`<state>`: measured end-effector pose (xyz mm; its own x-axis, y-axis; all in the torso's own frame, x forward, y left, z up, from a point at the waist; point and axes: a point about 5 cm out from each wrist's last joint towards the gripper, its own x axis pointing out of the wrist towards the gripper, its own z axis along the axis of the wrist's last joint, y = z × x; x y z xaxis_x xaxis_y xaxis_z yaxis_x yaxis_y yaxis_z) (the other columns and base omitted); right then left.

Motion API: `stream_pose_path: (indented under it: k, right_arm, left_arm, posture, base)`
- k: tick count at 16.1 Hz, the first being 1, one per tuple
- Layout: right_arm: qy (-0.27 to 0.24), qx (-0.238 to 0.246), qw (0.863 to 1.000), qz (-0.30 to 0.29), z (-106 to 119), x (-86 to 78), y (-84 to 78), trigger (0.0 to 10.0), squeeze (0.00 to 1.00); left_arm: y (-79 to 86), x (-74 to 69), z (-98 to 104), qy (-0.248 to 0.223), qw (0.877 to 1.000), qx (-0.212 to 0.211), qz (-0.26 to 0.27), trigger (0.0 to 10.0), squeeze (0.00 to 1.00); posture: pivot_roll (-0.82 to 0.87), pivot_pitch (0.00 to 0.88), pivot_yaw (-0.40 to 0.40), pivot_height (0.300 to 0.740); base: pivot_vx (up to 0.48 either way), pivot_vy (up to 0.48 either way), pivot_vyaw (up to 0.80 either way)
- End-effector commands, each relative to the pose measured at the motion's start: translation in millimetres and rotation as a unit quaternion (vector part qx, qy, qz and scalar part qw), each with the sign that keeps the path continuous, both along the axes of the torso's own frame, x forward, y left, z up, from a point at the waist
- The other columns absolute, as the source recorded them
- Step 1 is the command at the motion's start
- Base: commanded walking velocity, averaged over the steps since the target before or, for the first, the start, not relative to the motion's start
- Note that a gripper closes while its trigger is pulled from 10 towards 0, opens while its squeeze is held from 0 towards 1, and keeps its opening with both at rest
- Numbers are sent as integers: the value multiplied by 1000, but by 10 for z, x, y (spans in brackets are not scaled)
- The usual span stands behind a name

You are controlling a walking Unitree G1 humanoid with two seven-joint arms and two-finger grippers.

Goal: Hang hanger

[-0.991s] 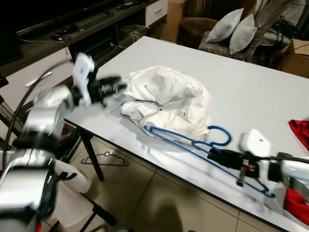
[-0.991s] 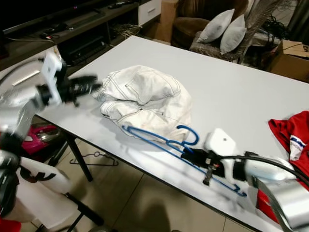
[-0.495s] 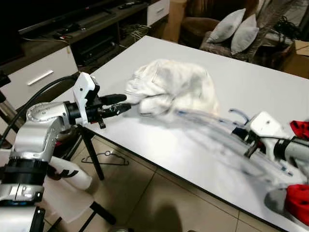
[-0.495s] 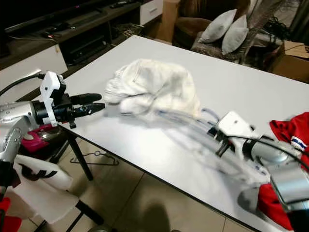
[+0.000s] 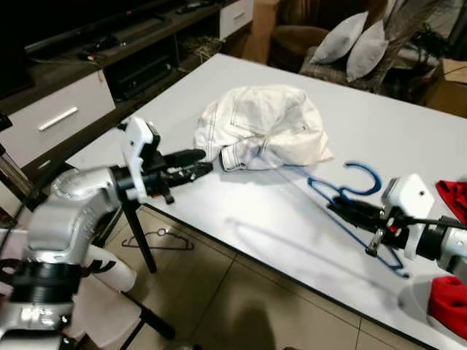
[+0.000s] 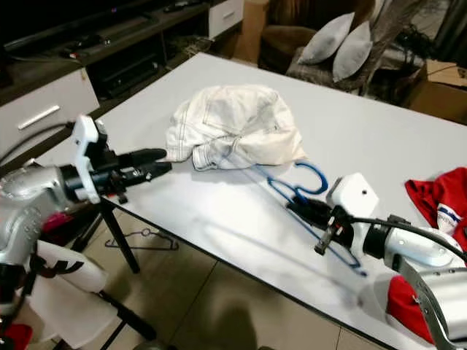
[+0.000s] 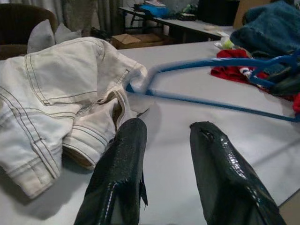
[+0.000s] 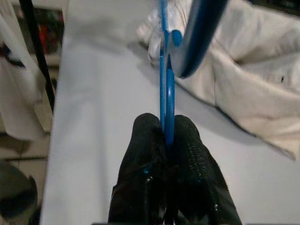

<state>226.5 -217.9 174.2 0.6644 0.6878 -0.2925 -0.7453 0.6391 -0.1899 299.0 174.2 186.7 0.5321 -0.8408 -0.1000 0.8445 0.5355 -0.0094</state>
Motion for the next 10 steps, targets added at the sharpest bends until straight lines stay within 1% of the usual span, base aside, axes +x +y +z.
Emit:
stream_pose_path:
  k: [1, 2, 3, 4, 5, 6, 7, 8, 9, 10]
  right_arm:
    - [-6, 9, 1000, -9, 54, -12, -26, 10000, 0]
    - [-13, 28, 999, -23, 75, -24, -10, 10000, 0]
    - [-34, 50, 996, -63, 106, -8, -3, 10000, 0]
    - [-42, 57, 994, -78, 117, -1, -3, 10000, 0]
    - [-64, 92, 980, -165, 120, 73, -25, 10000, 0]
    - [-80, 136, 948, -276, 62, 97, 8, 10000, 0]
    - [-88, 140, 940, -299, 16, 51, 89, 10000, 0]
    - [-84, 152, 931, -322, -36, 30, 139, 10000, 0]
    - [-75, 174, 914, -359, -140, -17, 285, 10000, 0]
    - [-75, 174, 909, -371, -174, -25, 360, 10000, 0]
  left_arm:
    - [-3, -6, 40, -9, 1000, 2, 9, 10000, 0]
    - [-61, 11, 51, -22, 999, -19, 42, 10000, 0]
    - [-98, 49, 58, -36, 993, -42, 99, 10000, 0]
    - [-102, 58, 56, -41, 991, -47, 117, 10000, 0]
    - [-72, 108, -2, -45, 978, -54, 195, 10000, 0]
    - [-31, 66, -118, -65, 964, -15, 256, 10000, 0]
    - [-22, 8, -144, -76, 959, -10, 273, 10000, 0]
    - [-28, -22, -158, -71, 957, -15, 282, 10000, 0]
    - [-70, -88, -179, -67, 953, -34, 293, 10000, 0]
    - [-101, -92, -209, -66, 953, -30, 295, 10000, 0]
  posture:
    - [-54, 0, 15, 740]
    - [-52, 0, 15, 740]
    - [-50, 0, 14, 740]
    - [-49, 0, 14, 740]
    - [-50, 0, 16, 740]
    - [-52, 0, 21, 740]
    - [-52, 0, 26, 740]
    - [-55, 0, 30, 740]
    - [-56, 0, 34, 740]
    - [-58, 0, 36, 740]
  base:
    - [0, 0, 0]
    - [0, 0, 0]
    - [0, 0, 0]
    - [0, 0, 0]
    - [0, 0, 0]
    - [0, 0, 0]
    - [0, 0, 0]
    - [0, 0, 0]
    - [0, 405, -800]
    - [0, 480, -800]
